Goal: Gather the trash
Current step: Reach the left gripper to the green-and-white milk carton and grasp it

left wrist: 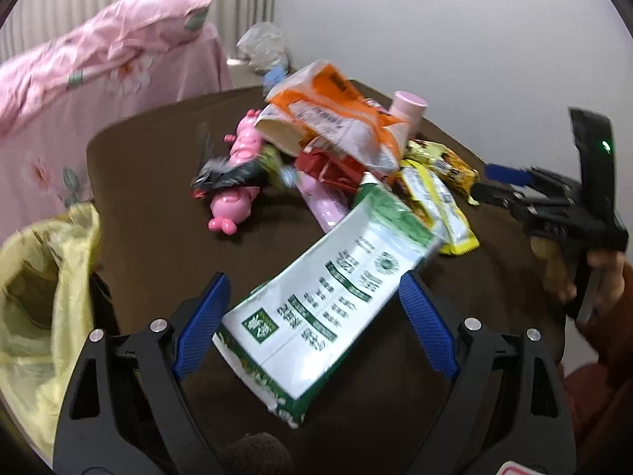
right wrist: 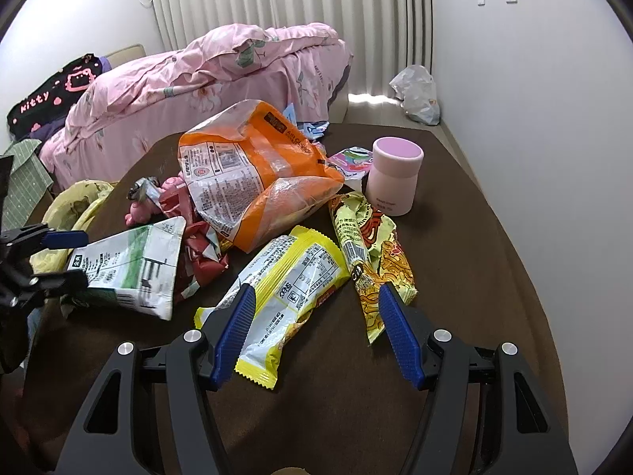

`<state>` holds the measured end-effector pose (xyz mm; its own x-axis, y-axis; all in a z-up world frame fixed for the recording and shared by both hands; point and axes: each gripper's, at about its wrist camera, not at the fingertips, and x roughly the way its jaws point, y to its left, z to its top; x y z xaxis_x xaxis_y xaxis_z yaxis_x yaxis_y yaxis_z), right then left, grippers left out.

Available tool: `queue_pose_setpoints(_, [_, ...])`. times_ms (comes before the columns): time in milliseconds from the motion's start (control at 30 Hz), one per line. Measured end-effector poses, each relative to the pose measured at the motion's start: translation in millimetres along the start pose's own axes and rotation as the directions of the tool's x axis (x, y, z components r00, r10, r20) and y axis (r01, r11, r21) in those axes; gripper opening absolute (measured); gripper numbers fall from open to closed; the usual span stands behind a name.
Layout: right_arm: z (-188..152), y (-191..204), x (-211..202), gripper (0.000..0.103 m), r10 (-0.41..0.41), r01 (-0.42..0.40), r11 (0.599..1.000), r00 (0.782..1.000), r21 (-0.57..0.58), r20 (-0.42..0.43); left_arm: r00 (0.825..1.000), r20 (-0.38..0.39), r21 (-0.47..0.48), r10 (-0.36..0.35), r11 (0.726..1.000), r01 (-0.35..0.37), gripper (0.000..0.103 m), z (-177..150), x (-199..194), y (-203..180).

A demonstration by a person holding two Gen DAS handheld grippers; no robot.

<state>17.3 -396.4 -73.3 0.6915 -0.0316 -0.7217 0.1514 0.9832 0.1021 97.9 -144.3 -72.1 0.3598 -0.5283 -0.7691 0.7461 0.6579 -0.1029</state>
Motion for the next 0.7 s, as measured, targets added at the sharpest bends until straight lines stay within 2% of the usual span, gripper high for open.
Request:
queue_pose_setpoints(133, [-4, -10, -1, 0.061, -0.002, 0.002, 1.0, 1.0, 0.031, -0.001, 0.999, 0.018, 0.136, 0.027, 0.99, -0.029, 0.083, 8, -7, -15])
queue_pose_setpoints(267, [-6, -20, -1, 0.061, 0.028, -0.027, 0.996, 1.0, 0.084, -0.011, 0.998, -0.054, 0.277, 0.043, 0.961, -0.027, 0.083, 17, 16, -31])
queue_pose_setpoints(367, [-7, -18, -2, 0.061, 0.015, -0.014, 0.997, 1.0, 0.074, -0.007, 0.992, -0.115, 0.303, 0.056, 0.953, -0.019, 0.083, 24, 39, -32])
queue_pose_setpoints(433, [-8, -17, -3, 0.061, 0.0, 0.0, 0.998, 1.0, 0.057, -0.002, 0.989, -0.134, 0.27, 0.058, 0.963, -0.02, 0.085, 25, 47, -27])
queue_pose_setpoints(567, [-7, -13, -4, 0.061, -0.037, 0.037, 0.999, 0.999, 0.012, 0.007, 0.99, -0.128, 0.141, 0.053, 0.989, -0.035, 0.085, 18, 42, -9])
queue_pose_setpoints(633, [-3, -13, -2, 0.061, -0.028, 0.028, 1.0, 1.0, -0.001, 0.003, 0.991, -0.121, 0.073, 0.06, 0.996, -0.051, 0.084, 10, 36, 2])
queue_pose_setpoints(700, [4, -15, 2, 0.061, -0.005, 0.005, 1.0, 1.0, -0.002, -0.006, 0.991, -0.129, -0.015, 0.032, 0.999, -0.035, 0.083, -1, 30, 14])
